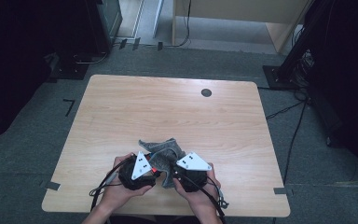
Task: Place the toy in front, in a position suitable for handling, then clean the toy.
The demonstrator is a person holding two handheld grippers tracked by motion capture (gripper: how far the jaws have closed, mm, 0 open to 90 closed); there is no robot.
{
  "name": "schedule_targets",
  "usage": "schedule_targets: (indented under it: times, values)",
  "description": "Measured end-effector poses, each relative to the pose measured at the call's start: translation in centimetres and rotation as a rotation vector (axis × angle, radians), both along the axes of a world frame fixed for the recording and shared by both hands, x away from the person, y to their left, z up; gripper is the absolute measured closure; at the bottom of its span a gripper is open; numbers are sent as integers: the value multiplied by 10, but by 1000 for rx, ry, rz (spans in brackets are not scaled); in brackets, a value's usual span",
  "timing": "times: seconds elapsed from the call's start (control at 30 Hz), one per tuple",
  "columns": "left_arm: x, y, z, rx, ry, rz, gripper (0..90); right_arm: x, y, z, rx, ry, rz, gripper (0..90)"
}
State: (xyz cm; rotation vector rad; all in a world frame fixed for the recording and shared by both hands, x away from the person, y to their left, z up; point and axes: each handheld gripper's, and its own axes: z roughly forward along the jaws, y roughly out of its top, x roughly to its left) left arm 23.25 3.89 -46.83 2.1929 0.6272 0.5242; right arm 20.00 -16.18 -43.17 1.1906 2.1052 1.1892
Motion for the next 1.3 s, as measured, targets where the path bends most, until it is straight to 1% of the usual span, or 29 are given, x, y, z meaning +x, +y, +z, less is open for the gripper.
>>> schedule_targets:
  times: [0.03, 0.07, 0.1, 0.17, 0.2, 0.27, 0.37, 0.4, 0.43, 0.47, 0.5, 0.53, 0.57, 0.6, 0.67, 0.73, 0.77, 0.8, 0.83, 0.9, 0.93, 1.0, 1.03, 1.07, 1.1, 1.13, 1.17, 1.23, 1.3]
  values:
    - [0, -1, -1, 5, -5, 4, 341, -2, 1, -1, 15, -2, 15, 755]
    - [0, -2, -2, 15, -9, 4, 341, -7, 5, -2, 29, -11, 44, 752]
    - [-1, -4, -3, 21, -12, -1, 341, -12, 12, -3, 3, -31, 70, 749]
    - [-3, -6, -3, 22, -16, 0, 341, -17, 25, -4, -41, -48, 76, 745]
    - [-2, -5, -3, 17, -13, 3, 341, -16, 26, -5, -43, -51, 71, 745]
    - [-1, -1, -3, 5, 1, 1, 341, -12, 22, -5, -29, -43, 62, 748]
    - [-1, 2, -1, -11, 0, 0, 341, -6, 11, -5, -30, -23, -12, 747]
    - [-1, 2, -1, -9, -2, 0, 341, -7, 8, -4, -12, -19, -19, 746]
    - [-2, 0, 0, -4, -9, -5, 341, -9, 8, -3, 10, -20, -6, 744]
    - [-3, -2, -1, 0, -12, -8, 341, -11, 10, -1, 31, -28, 29, 741]
    - [-4, -5, -1, 6, -9, -19, 341, -15, 14, 1, 39, -36, 64, 739]
    - [-5, -7, -1, 5, -14, -27, 341, -17, 20, 2, 31, -40, 88, 733]
    - [-7, -8, -1, 11, -17, -31, 341, -19, 24, 2, 44, -24, 108, 732]
    - [-7, -8, 0, 10, -16, -34, 341, -18, 25, 2, 59, -20, 114, 734]
    - [-7, -7, 0, 9, -11, -31, 341, -15, 22, 2, 54, -23, 94, 742]
    - [-5, -4, 0, -4, -8, -24, 341, -10, 15, 1, 24, -35, 26, 745]
    - [-4, -2, 1, -11, -6, -21, 341, -7, 9, 1, 18, -23, -16, 743]
    - [-4, -2, 1, -11, -6, -20, 341, -6, 6, 1, 41, -4, -29, 739]
    - [-4, -1, 1, -15, -5, -19, 341, -6, 4, 1, 60, 6, -27, 732]
    - [-3, -2, 2, -15, -4, -20, 341, -9, 5, 2, 86, -7, 19, 701]
    - [-4, -3, 1, -15, -5, -22, 341, -12, 9, 4, 86, -20, 46, 666]
    - [-6, -5, 1, -4, -10, -30, 341, -15, 18, 5, 65, -24, 97, 550]
    - [-6, -5, 1, -8, -10, -30, 341, -15, 23, 6, 45, -24, 103, 507]
    - [-6, -4, 2, -13, -6, -30, 341, -15, 24, 7, 46, -26, 100, 501]
    - [-5, -2, 3, -25, 0, -29, 341, -16, 23, 9, 65, -25, 96, 542]
    - [-4, -1, 4, -41, 5, -26, 341, -17, 21, 10, 76, -36, 85, 616]
    - [-4, 0, 4, -49, 8, -24, 341, -18, 19, 12, 80, -55, 72, 715]
    - [-5, 0, 5, -62, 11, -32, 341, -19, 16, 12, 82, -65, 72, 773]
    - [-9, -5, 5, -53, -2, -56, 341, -20, 18, 13, 71, -71, 83, 792]
